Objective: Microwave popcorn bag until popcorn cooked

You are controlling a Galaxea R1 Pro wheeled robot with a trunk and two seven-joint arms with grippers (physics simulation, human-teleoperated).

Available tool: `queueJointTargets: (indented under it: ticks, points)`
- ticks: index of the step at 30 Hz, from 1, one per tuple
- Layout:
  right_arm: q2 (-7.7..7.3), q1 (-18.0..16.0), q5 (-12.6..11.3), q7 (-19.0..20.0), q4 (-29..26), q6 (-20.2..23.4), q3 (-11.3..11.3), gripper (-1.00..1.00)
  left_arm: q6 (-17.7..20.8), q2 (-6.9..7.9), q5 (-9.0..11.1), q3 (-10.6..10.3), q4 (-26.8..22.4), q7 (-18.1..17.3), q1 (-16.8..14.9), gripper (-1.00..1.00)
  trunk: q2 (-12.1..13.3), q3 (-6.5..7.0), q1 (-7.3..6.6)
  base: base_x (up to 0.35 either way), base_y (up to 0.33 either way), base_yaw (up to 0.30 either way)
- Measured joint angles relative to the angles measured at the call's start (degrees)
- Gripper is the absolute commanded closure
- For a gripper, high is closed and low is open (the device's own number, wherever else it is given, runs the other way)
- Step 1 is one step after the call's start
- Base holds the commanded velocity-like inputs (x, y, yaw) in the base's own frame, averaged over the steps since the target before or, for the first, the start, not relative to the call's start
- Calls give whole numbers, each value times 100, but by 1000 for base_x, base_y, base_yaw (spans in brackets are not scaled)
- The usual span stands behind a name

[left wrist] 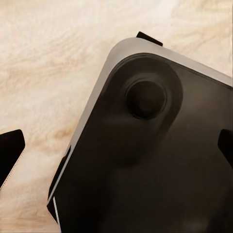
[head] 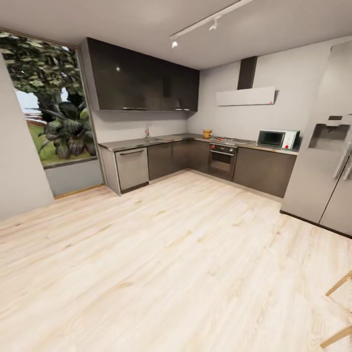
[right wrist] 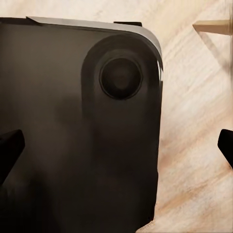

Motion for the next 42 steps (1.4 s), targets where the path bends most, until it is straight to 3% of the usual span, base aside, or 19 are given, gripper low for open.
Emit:
queueJointTargets:
  ticks: [18, 32, 42]
  points:
    - [-3, 0, 2, 0, 0, 0, 0, -100, -33, 0, 10, 7, 0, 0, 1, -100, 0, 0, 0, 330, 8, -247]
    - [6, 0, 4, 0, 0, 0, 0, -100, -65, 0, 8, 13, -18, -6, 2, -100, 0, 0, 3, 44, 5, -249]
    - [-2, 0, 6, 5, 0, 15, 16, -100, -52, 2, 21, 8, -11, -9, 0, -100, 0, 0, 0, 306, 0, -25]
